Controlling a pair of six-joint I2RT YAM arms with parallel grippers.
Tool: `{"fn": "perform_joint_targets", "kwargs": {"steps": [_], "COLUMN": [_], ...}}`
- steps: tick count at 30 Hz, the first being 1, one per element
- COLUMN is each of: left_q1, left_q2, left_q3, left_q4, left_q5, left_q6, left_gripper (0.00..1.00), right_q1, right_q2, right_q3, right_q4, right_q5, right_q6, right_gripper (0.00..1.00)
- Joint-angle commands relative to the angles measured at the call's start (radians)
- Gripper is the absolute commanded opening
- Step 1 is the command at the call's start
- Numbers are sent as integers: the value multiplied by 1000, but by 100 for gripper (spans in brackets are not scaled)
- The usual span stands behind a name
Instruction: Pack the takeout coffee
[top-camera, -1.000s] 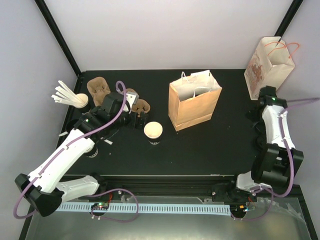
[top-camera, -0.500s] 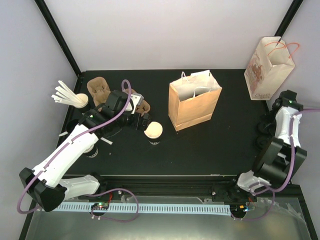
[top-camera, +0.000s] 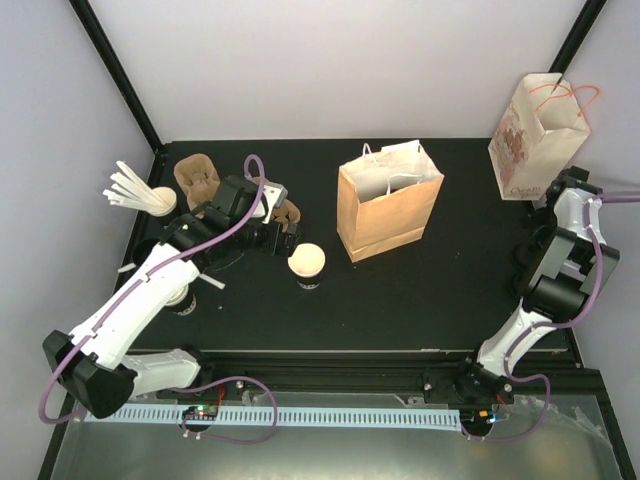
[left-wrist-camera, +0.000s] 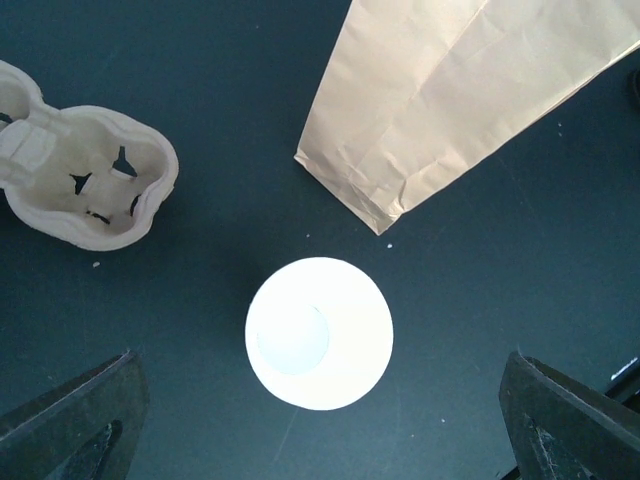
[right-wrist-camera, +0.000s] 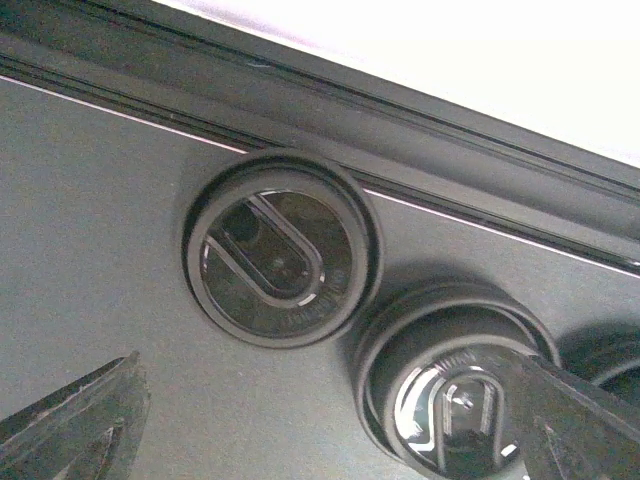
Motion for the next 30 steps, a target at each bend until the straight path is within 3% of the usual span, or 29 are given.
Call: {"fn": "perform_joint_targets", "kwargs": {"steps": [1,23,30], "left_q1": [11,24,23], "left_q2": [19,74,85], "left_q3": [55,100,103], "left_q4": [-11,-17,-15], "left_q5": [-16,-29,-31], "left_q6": [31,80,80], "left_gripper": [99,99,99], "right_q1": [-2,3,2], "right_q2": [67,260,263], "right_q3": [46,68,66], "right_q4": [21,79,96], "right_q5": [-34,-65,-70], "right_q6": [-11,-53,-52], "right_gripper": [100,99,86]}}
